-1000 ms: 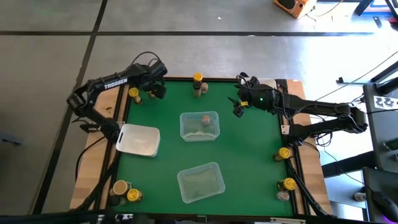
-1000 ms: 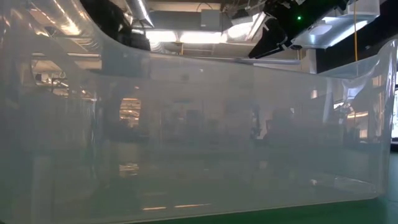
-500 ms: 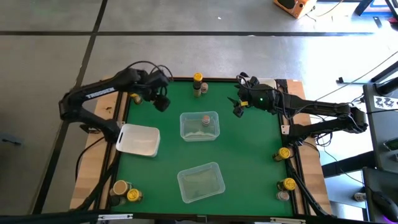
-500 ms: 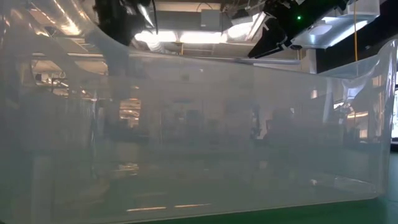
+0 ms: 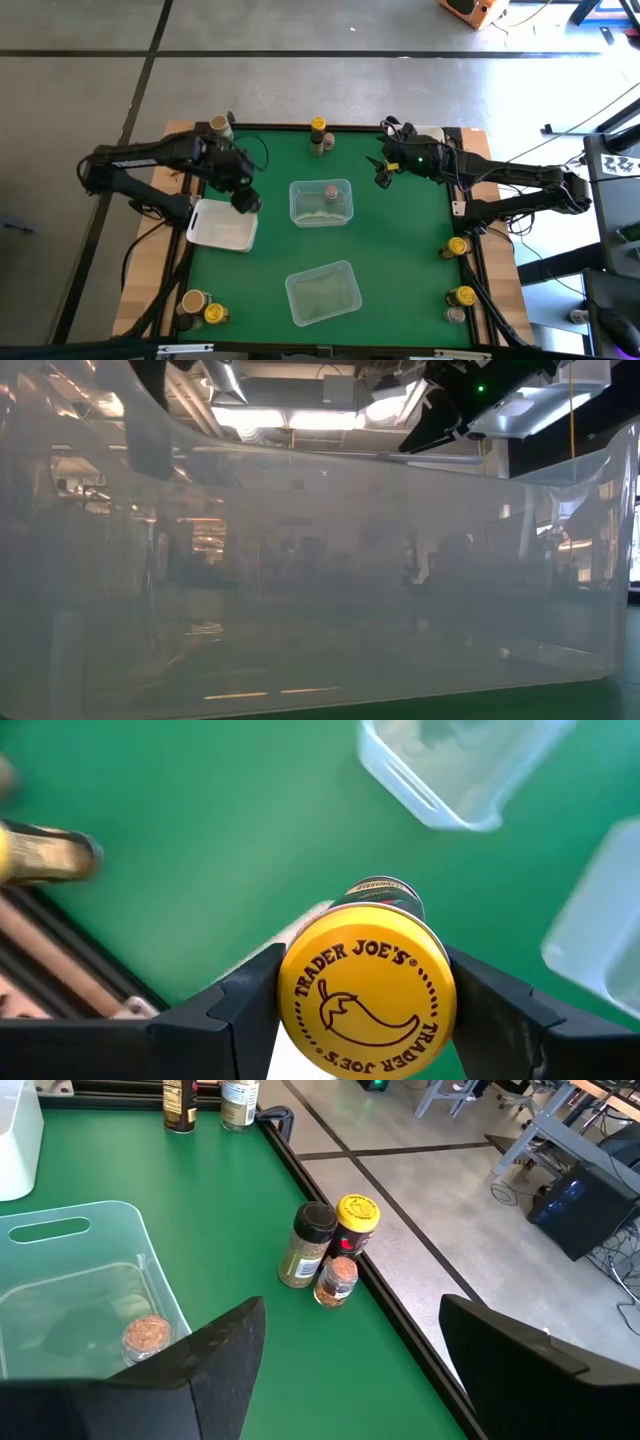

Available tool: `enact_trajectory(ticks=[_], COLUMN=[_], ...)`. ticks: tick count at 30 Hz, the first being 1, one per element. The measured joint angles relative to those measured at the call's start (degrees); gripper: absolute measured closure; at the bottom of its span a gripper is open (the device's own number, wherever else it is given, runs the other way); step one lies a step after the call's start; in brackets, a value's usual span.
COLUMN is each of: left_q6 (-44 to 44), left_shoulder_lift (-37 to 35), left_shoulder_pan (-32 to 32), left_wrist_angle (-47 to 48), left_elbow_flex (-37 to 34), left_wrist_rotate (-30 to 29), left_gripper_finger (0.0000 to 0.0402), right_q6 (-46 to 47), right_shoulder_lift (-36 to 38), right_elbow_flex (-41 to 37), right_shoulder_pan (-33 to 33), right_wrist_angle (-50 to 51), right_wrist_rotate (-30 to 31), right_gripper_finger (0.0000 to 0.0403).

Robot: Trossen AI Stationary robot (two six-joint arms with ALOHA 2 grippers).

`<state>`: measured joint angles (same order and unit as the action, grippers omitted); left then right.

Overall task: Sort spices by type
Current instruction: Put the yellow spice can into the bottom white bin

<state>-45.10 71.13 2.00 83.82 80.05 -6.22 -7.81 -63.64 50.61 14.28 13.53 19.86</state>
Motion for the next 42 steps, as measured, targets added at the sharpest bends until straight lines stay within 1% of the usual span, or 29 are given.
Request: enact_trajectory(ticks=[4,7,14,17,21,27,30,35,42], left_q6=[-4.6,-8.1,-9.5,-10.9,-13.3,-17.0,-17.1,-17.9,-14.5], left_shoulder_lift=[0.5,1.2,1.5,1.5,2.2,3.8,4.0,3.9,3.9], left_shoulder_pan=[-4.5,-7.6,-13.9,-15.9,-17.9,-19.8,-20.6,-20.3,-18.0], left_wrist_angle=[2.1,3.8,3.9,3.8,4.0,6.4,5.9,5.9,-0.8], left_elbow_flex=[0.0,0.0,0.0,0.0,0.0,0.0,-1.2,-7.0,-14.9], left_wrist_rotate=[-0.1,-0.8,-5.9,-6.8,-7.6,-7.7,-7.8,-7.8,-8.0], left_gripper_finger=[0.0173,0.0173,0.0173,0.0173,0.0172,0.0172,0.0172,0.0172,0.0172], right_q6=[0.0,0.0,-0.4,-0.4,-0.4,-0.2,-0.1,-0.1,0.0], right_shoulder_lift=[0.0,0.5,3.4,4.6,5.2,5.0,5.0,5.0,5.0], right_elbow_flex=[0.0,0.0,0.0,0.0,0.0,0.0,0.0,0.0,0.0], right_shoulder_pan=[0.0,0.0,-0.1,-0.1,-0.1,-0.1,-0.1,-0.1,0.0], right_wrist_angle=[0.7,5.1,8.5,8.5,8.5,8.7,8.7,8.7,8.6], right_wrist_rotate=[0.0,0.0,-0.3,-1.4,-1.5,-1.5,-1.5,-1.5,-1.5], right_gripper_finger=[0.0104,0.0104,0.0104,0.0104,0.0104,0.0104,0.0104,0.0104,0.0104])
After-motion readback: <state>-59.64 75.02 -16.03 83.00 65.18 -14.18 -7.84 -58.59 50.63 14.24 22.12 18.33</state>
